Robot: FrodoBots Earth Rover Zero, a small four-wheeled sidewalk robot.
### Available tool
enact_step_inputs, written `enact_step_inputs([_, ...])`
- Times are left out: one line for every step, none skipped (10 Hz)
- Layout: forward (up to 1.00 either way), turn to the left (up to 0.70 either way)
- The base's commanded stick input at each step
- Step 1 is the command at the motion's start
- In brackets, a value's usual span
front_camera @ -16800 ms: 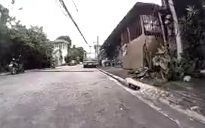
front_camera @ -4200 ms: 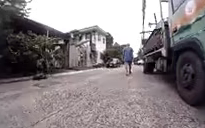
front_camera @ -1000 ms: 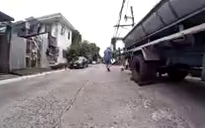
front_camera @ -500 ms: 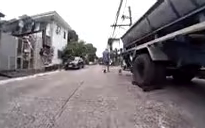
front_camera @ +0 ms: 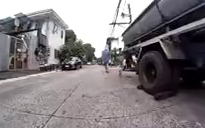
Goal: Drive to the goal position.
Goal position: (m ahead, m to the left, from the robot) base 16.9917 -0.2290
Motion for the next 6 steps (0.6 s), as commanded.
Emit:
enact_step_inputs([1.00, 0.00])
enact_step_inputs([1.00, 0.00])
enact_step_inputs([1.00, 0.00])
enact_step_inputs([1.00, 0.00])
enact_step_inputs([1.00, 0.00])
enact_step_inputs([1.00, 0.00])
